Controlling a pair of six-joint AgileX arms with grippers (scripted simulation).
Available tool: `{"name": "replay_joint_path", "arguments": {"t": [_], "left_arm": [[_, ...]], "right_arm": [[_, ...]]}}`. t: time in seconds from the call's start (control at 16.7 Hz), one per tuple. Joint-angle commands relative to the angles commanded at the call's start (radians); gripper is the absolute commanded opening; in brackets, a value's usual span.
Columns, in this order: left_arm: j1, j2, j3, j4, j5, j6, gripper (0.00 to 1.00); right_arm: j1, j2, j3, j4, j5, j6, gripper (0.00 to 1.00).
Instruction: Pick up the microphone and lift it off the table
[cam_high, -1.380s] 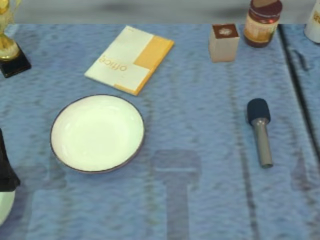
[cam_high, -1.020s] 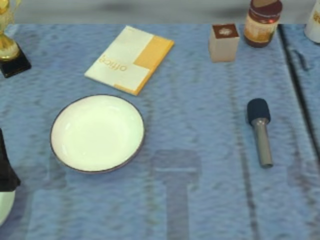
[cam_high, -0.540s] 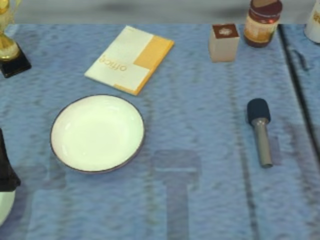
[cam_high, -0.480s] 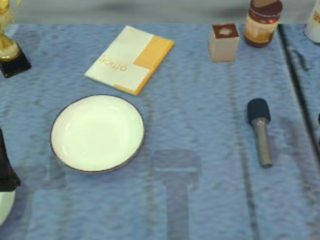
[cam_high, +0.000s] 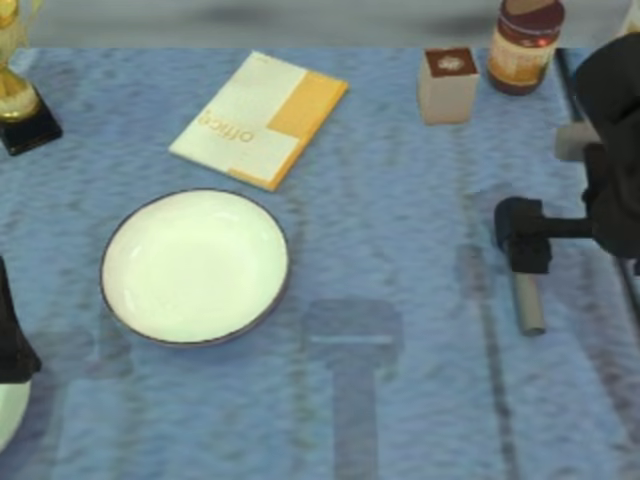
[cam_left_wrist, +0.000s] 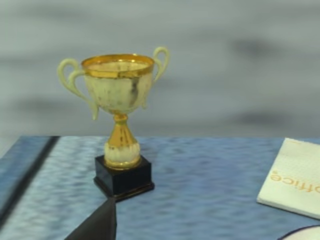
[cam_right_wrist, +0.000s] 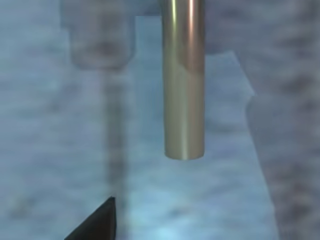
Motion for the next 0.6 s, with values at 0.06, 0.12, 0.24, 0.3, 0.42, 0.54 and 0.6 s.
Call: {"name": "replay_joint_path", "arguments": {"t": [0.06, 0.12, 0.24, 0.3, 0.42, 0.54, 0.6], "left_arm": [[0.0, 0.0, 0.0, 0.0, 0.0, 0.0, 1.0], [0.0, 0.0, 0.0, 0.0, 0.0, 0.0, 1.0], [0.0, 0.0, 0.0, 0.0, 0.0, 0.0, 1.0], [0.0, 0.0, 0.0, 0.0, 0.0, 0.0, 1.0], [0.0, 0.0, 0.0, 0.0, 0.0, 0.0, 1.0], [0.0, 0.0, 0.0, 0.0, 0.0, 0.0, 1.0], [0.0, 0.0, 0.0, 0.0, 0.0, 0.0, 1.0]], "right_arm": [[0.015, 0.061, 0.049, -0.033, 0.004, 0.016, 1.0], [0.029, 0.116, 0.092, -0.06, 0.007, 0.031, 1.0], [0.049, 0.202, 0.16, -0.102, 0.013, 0.053, 1.0], [0.056, 0.231, 0.184, -0.115, 0.014, 0.061, 1.0], [0.064, 0.259, 0.208, -0.129, 0.016, 0.069, 1.0], [0.064, 0.259, 0.208, -0.129, 0.016, 0.069, 1.0], [0.064, 0.259, 0.208, -0.129, 0.016, 0.069, 1.0]]}}
